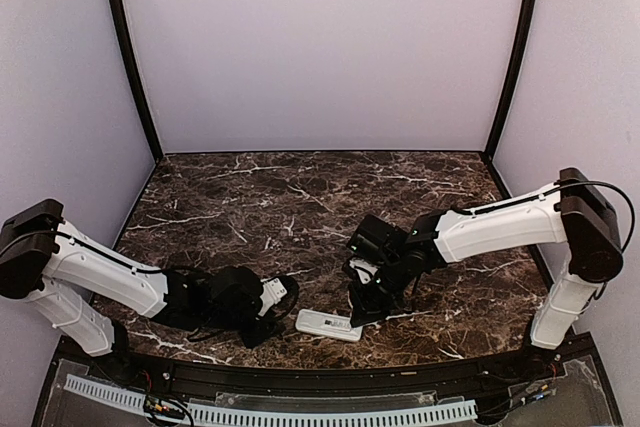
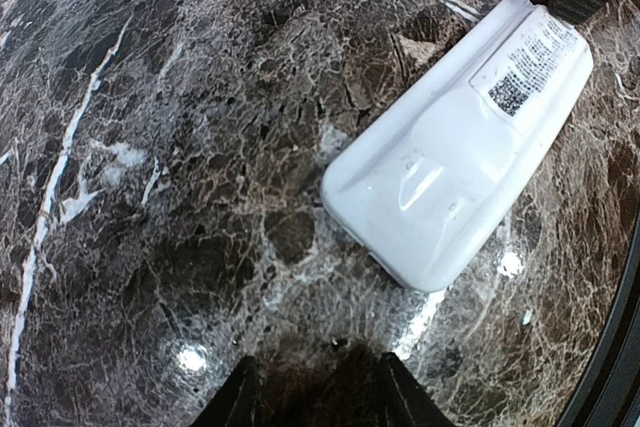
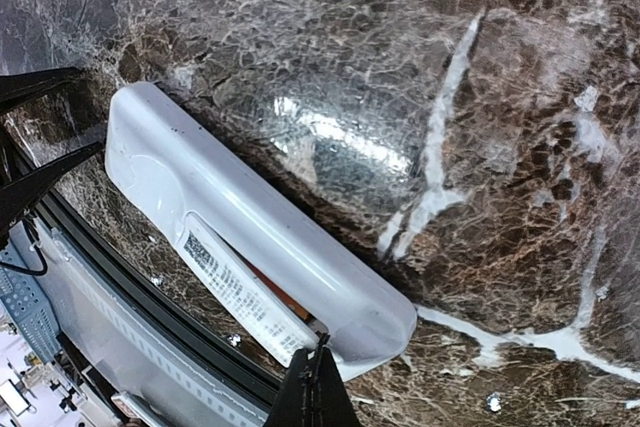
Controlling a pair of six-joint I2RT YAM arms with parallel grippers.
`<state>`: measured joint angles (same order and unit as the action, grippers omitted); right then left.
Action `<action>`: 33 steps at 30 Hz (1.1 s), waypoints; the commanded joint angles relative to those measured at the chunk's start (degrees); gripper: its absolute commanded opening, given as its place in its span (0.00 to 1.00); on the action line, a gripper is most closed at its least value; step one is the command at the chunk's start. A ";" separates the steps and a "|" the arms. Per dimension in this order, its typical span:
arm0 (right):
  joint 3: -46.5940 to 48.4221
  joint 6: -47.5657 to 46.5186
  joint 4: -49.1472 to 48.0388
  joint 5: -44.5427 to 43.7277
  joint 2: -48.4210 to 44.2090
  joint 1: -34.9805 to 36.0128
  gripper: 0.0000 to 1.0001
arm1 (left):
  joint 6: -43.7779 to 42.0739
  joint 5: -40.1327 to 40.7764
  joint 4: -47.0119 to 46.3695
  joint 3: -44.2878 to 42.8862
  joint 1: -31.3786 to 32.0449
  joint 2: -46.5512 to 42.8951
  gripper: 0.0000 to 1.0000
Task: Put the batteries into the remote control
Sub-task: Press the battery cover on the remote control.
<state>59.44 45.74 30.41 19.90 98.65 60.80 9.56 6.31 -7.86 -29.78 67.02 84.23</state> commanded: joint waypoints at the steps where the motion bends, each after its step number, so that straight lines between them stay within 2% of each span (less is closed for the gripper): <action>1: -1.42 0.76 -2.33 -0.37 2.18 1.23 0.00 | -0.74 0.15 0.56 -0.38 0.21 -0.09 0.39; 16: -0.12 1.10 2.88 -6.04 4.62 4.47 0.00 | -1.01 -0.42 0.64 -0.65 0.21 0.61 0.39; 26: 7.16 -2.22 12.10 -12.31 3.22 4.60 0.13 | -0.98 -0.33 0.56 -0.46 0.21 0.19 0.39; 33: 10.67 -4.35 15.35 -14.00 2.69 4.57 0.16 | -0.99 -0.42 0.47 -0.42 0.21 0.06 0.39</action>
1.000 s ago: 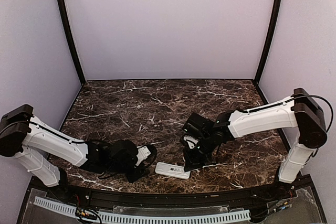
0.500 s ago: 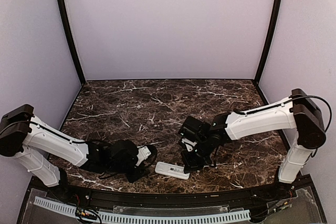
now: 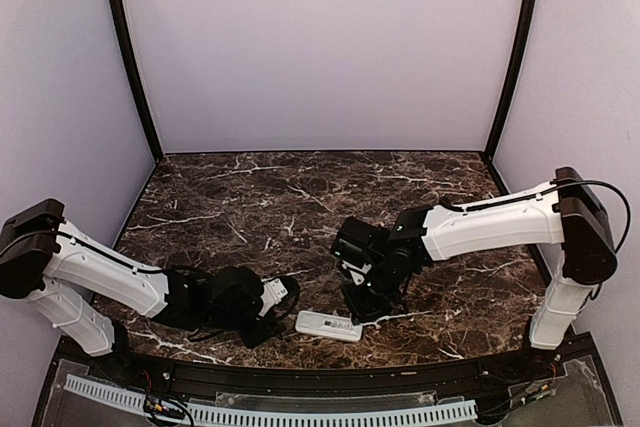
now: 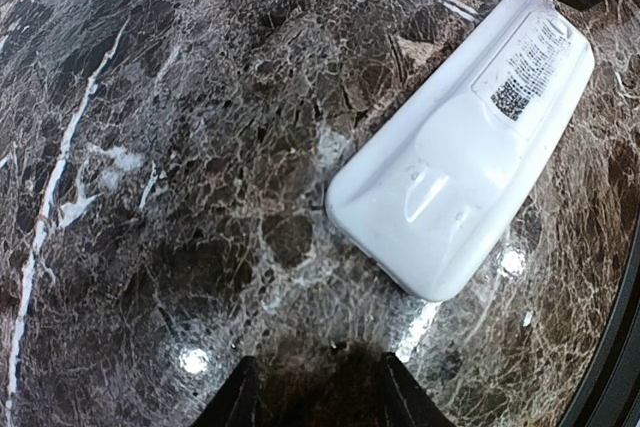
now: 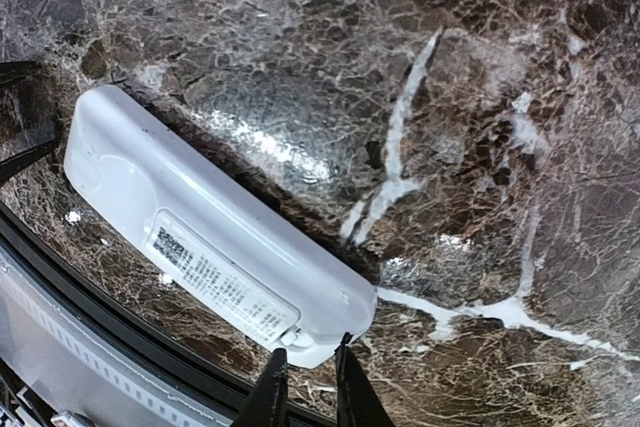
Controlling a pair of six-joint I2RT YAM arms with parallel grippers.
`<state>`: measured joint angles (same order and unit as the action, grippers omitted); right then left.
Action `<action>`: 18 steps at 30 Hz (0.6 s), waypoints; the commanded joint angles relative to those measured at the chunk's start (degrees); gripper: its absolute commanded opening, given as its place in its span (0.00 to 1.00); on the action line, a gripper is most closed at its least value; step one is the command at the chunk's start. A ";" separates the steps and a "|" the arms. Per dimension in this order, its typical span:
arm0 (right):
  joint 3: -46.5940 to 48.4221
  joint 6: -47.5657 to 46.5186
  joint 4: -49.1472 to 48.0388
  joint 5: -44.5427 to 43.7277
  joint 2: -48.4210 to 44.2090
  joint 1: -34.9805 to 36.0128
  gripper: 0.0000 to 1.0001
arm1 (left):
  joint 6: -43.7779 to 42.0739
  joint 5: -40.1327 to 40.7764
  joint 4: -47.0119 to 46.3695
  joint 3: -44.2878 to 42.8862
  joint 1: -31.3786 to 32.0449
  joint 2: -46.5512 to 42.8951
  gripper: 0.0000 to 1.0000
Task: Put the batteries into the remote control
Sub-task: Press the battery cover on the remote control.
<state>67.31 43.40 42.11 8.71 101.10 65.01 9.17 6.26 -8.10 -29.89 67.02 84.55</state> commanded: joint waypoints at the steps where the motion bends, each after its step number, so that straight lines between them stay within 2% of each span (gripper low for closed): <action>1: 3.21 -2.42 3.88 -2.84 0.17 0.37 0.16 | -0.58 -0.37 0.76 -0.29 0.21 -0.31 0.39; 3: 4.16 -3.60 3.20 -2.24 -0.19 0.33 0.14 | -0.54 -0.19 0.84 -0.28 0.21 -0.50 0.39; 8: 5.66 -6.03 -0.09 1.11 0.56 0.05 0.00 | 0.48 2.32 0.91 0.87 0.21 -2.95 0.38; 12: 4.51 -6.37 -2.52 2.57 2.12 -0.11 0.00 | 1.29 3.26 0.60 2.23 0.21 -6.03 0.39; 18: -2.34 -5.01 -8.74 6.45 4.77 -0.71 0.00 | 2.03 4.26 0.86 2.55 0.21 -6.95 0.39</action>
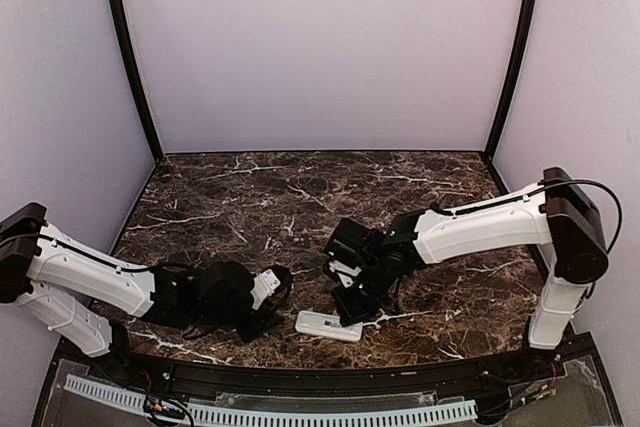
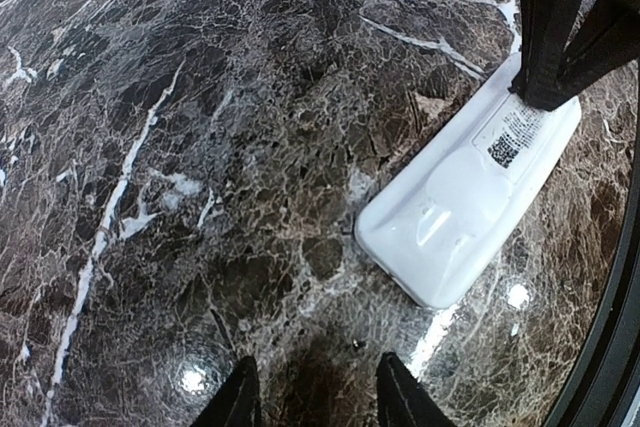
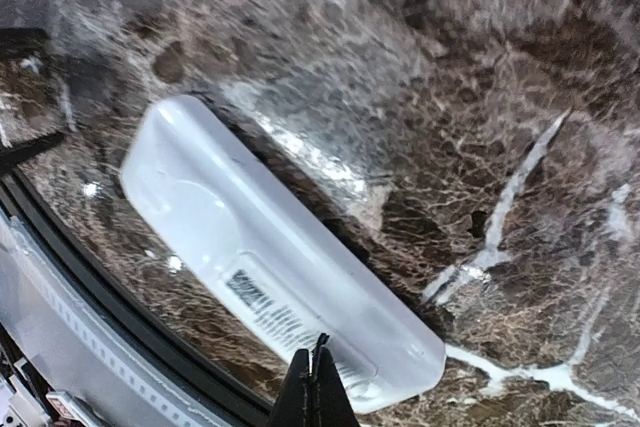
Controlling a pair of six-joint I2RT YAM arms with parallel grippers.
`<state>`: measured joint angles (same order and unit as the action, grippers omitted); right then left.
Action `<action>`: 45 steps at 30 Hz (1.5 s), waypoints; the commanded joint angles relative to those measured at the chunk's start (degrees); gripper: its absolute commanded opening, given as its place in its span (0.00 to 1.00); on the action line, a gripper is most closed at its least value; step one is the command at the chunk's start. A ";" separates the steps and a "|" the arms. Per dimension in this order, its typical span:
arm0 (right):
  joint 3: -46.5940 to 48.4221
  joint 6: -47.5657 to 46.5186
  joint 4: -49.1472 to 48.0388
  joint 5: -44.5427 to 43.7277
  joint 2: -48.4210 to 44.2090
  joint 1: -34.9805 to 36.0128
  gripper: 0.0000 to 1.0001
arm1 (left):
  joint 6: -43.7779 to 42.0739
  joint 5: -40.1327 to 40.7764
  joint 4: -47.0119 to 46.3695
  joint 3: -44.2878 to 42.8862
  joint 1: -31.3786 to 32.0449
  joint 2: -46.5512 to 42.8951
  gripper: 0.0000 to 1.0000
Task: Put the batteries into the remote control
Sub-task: Press the battery cover on the remote control, then pick up the remote control from the center of the board.
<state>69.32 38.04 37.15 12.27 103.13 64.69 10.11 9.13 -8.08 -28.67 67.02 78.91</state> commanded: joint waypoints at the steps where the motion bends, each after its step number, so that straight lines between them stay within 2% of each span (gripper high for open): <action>1: -4.78 0.34 -3.78 2.88 2.99 -0.36 0.00 | 1.22 1.55 0.85 1.40 0.21 -1.40 0.39; 6: -2.92 -1.23 -1.02 0.68 1.79 -0.49 0.00 | 2.06 2.64 0.94 1.75 0.17 -3.26 0.39; 11: 2.39 -7.40 -0.15 -0.58 -0.79 -0.46 0.01 | 3.99 5.69 2.51 1.53 0.00 -7.10 0.40; 13: 3.84 -11.37 -1.59 -0.79 -1.67 -0.41 0.16 | 5.50 7.26 4.25 0.89 -0.39 -9.46 0.42; 16: 5.99 -19.09 -3.82 0.85 -0.61 -0.36 0.55 | 9.03 9.89 7.13 0.57 -1.64 -13.04 0.47; 18: 8.41 -25.14 -3.34 1.87 2.05 -0.01 0.77 | 11.76 11.57 10.33 0.43 -3.57 -15.69 0.55; 21: 10.41 -32.78 -1.92 0.65 5.53 1.06 0.86 | 14.60 14.03 15.01 0.49 -6.68 -20.21 0.69; 24: 11.37 -37.53 -0.41 -0.61 8.01 1.52 0.94 | 16.09 15.02 17.10 0.12 -8.28 -24.37 0.75; 28: 15.91 -42.96 3.89 -5.24 11.76 2.91 0.95 | 15.14 16.03 17.51 0.04 -8.57 -27.15 0.78; 34: 21.72 -44.11 8.13 -6.80 17.19 4.98 0.94 | 14.19 16.27 17.97 -0.07 -8.66 -27.20 0.78; 45: 24.72 -42.48 10.93 -11.07 21.35 6.89 0.82 | 13.64 21.01 18.40 0.68 -8.65 -29.80 0.77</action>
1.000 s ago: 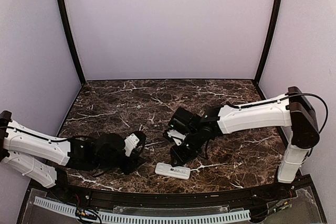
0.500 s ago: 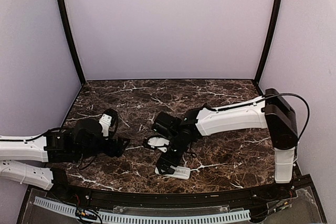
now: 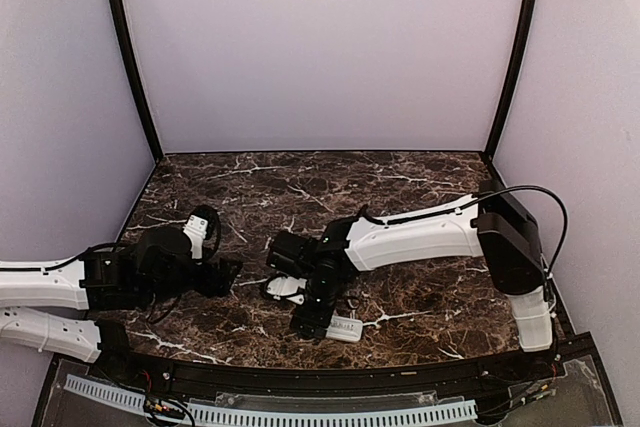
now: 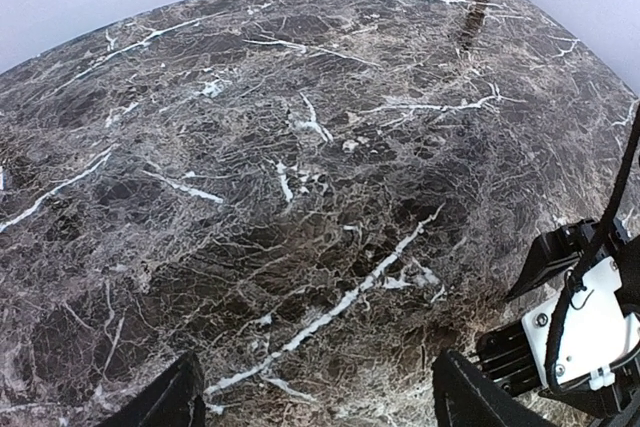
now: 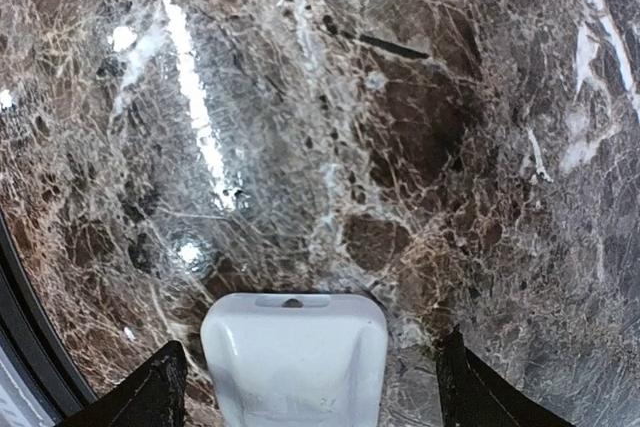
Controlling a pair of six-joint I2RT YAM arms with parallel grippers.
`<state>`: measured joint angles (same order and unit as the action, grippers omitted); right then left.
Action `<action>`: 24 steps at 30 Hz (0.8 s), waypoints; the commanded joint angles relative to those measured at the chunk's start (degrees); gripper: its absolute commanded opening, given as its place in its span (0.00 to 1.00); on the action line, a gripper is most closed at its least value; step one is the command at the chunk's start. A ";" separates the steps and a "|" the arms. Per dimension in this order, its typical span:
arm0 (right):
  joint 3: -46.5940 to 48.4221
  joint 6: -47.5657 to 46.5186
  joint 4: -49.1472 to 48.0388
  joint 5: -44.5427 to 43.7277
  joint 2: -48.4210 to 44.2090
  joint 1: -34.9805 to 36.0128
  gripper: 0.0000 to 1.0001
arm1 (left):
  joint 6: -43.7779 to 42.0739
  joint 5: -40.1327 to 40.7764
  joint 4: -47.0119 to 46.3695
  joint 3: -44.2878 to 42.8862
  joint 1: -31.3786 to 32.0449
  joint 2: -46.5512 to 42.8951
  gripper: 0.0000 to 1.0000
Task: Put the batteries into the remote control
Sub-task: Pick up the remote control from the center of the board.
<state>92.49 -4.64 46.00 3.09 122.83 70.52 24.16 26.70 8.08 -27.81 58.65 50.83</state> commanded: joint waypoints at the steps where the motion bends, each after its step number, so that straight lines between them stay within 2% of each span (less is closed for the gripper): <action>1: 1.55 0.28 2.12 -1.80 1.90 1.21 0.81 | -0.19 4.39 2.40 0.10 -0.28 -1.92 0.77; 4: 1.76 0.95 2.57 -1.53 2.65 1.34 0.72 | 0.34 5.72 3.23 0.56 -0.28 -3.26 0.76; 7: 2.26 1.59 3.44 -1.59 3.11 1.36 0.55 | 0.49 6.47 3.26 0.96 -0.28 -4.54 0.76; 10: 2.48 1.74 3.56 -1.12 2.58 1.35 0.54 | 0.60 7.97 3.53 1.39 -0.29 -6.02 0.75; 13: 2.17 1.66 2.70 -0.14 1.56 1.37 0.46 | 0.62 9.48 3.71 2.04 -0.30 -7.30 0.74; 18: 2.99 1.86 2.86 -0.04 0.56 1.24 0.39 | 0.96 9.84 4.27 2.12 -0.29 -8.29 0.72; 24: 1.60 4.14 -0.92 3.81 -5.36 -1.37 0.36 | -0.40 7.92 3.16 1.69 -0.29 -8.09 0.70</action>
<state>94.39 -2.92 47.79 2.92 123.61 70.94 24.60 35.24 10.59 -26.46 58.65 43.16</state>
